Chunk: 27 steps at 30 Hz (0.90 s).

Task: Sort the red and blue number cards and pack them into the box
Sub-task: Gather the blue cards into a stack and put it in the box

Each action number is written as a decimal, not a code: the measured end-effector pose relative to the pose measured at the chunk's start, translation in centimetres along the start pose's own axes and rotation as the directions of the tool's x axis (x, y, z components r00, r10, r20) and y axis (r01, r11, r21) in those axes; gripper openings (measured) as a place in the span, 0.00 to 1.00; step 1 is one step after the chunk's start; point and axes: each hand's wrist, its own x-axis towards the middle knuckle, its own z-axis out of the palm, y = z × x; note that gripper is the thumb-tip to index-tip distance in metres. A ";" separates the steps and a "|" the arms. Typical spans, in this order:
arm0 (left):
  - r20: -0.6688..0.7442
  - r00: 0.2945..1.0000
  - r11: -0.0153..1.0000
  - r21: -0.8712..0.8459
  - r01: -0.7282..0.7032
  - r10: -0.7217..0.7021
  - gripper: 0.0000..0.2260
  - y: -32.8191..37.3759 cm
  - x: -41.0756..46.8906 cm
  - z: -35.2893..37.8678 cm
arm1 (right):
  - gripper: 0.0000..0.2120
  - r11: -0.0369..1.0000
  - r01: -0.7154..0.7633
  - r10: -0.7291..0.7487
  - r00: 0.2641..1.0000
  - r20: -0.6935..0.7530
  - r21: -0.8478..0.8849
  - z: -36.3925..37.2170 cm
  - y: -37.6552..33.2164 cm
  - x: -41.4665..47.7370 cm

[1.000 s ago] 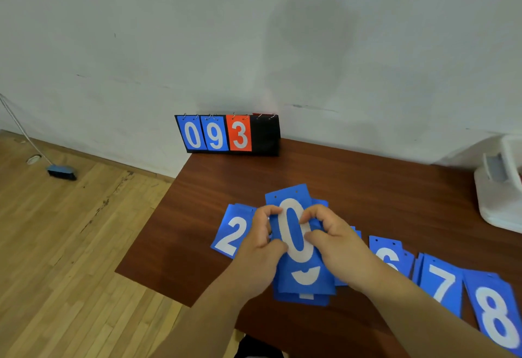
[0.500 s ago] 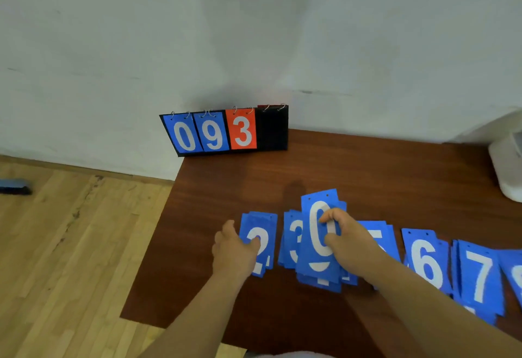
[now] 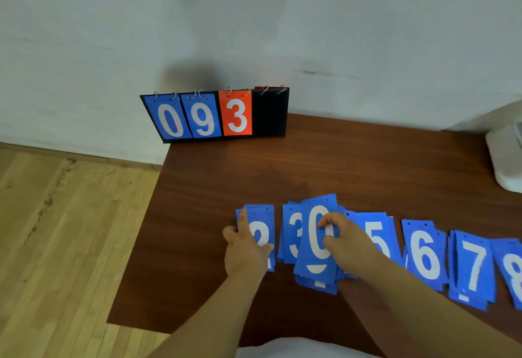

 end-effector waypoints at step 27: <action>-0.092 0.995 0.688 -0.720 -0.089 0.032 0.24 3.5 -7.9 -4.2 | 0.18 0.725 -0.013 -0.169 0.966 0.196 0.689 -3.6 0.1 -2.6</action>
